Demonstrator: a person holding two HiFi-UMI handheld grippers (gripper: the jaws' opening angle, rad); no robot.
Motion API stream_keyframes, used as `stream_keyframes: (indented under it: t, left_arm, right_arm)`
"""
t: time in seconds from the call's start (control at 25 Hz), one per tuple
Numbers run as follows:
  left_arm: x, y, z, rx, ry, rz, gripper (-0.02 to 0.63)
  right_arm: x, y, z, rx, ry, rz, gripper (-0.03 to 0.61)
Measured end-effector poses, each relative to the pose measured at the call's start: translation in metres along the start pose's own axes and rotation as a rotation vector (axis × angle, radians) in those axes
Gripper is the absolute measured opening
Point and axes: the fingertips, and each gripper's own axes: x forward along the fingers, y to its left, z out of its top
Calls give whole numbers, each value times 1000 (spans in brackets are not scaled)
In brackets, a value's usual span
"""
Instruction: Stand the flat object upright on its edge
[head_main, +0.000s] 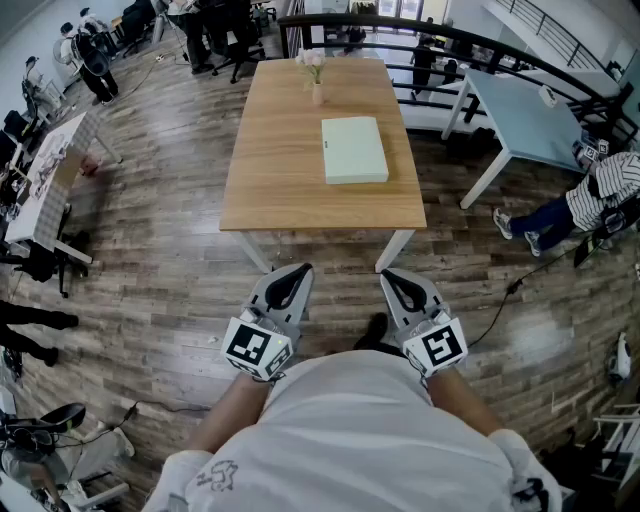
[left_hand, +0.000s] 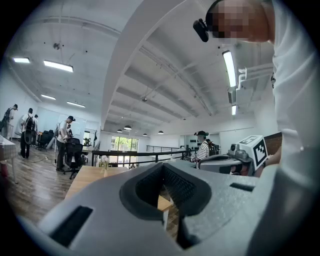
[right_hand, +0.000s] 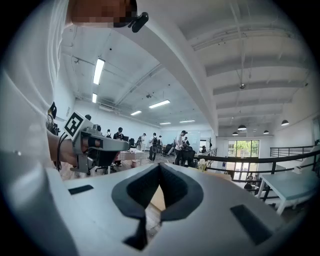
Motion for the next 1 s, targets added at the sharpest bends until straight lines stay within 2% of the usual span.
stream_keyframes:
  t: [0.44, 0.56, 0.76, 0.84, 1.0]
  left_arm:
    - [28, 3, -4, -18, -13, 36, 8]
    - [37, 6, -7, -15, -8, 53, 11]
    - [60, 14, -18, -32, 18, 56, 123]
    - [73, 16, -20, -26, 32, 48, 198]
    - [102, 21, -22, -9, 37, 61, 247]
  right_arm:
    - [0, -38, -11, 17, -5, -42, 6]
    - [4, -50, -16, 28, 6, -35, 31]
    - [17, -76, -29, 56, 35, -23, 160]
    - [22, -89, -35, 65, 50, -15, 217]
    - [34, -118, -45, 74, 73, 11, 304]
